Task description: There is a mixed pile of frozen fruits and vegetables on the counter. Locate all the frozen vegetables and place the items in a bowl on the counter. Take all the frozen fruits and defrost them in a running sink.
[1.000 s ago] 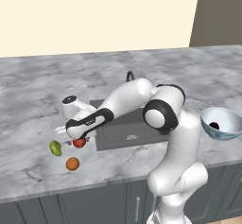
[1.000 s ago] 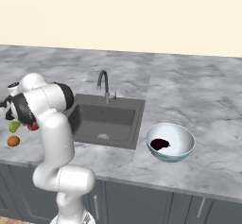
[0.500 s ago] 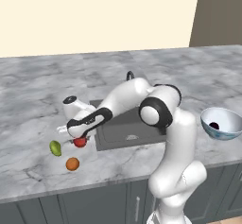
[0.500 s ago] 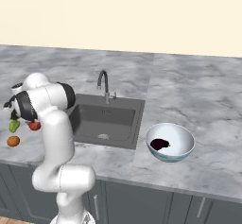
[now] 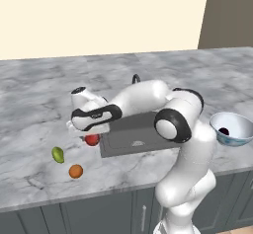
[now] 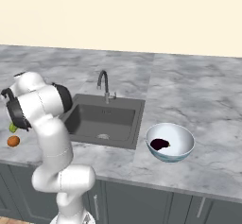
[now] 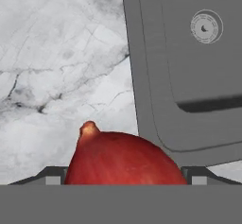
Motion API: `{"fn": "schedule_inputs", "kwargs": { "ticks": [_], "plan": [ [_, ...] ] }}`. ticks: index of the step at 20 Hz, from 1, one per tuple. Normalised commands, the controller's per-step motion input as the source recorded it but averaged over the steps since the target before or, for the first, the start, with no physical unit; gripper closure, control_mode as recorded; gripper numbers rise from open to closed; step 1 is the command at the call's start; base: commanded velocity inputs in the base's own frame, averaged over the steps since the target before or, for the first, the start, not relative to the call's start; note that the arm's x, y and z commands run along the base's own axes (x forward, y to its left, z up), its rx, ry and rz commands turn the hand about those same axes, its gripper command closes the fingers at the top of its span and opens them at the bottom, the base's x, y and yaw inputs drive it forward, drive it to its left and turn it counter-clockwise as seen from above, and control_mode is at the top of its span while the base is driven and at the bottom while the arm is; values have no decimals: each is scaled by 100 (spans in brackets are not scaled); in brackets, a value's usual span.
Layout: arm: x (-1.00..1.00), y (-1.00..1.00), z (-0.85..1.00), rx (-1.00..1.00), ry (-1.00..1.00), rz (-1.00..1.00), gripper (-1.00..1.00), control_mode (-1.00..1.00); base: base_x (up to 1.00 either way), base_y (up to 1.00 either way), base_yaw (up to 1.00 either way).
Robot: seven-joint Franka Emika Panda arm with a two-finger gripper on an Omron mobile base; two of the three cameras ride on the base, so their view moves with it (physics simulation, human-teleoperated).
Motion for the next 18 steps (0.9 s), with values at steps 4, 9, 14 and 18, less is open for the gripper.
{"fn": "schedule_inputs", "kwargs": {
  "ticks": [4, 9, 14, 18],
  "plan": [
    [-46, -71, 18, 4, -13, -5, 100, -100, 0, 0, 0],
    [-48, -66, 8, 3, -6, 0, 100, -100, 0, 0, 0],
    [-42, -61, 0, 0, 0, -2, 100, -100, 0, 0, 0],
    [-18, -64, 16, 0, 0, -1, 100, -100, 0, 0, 0]
  ]
}}
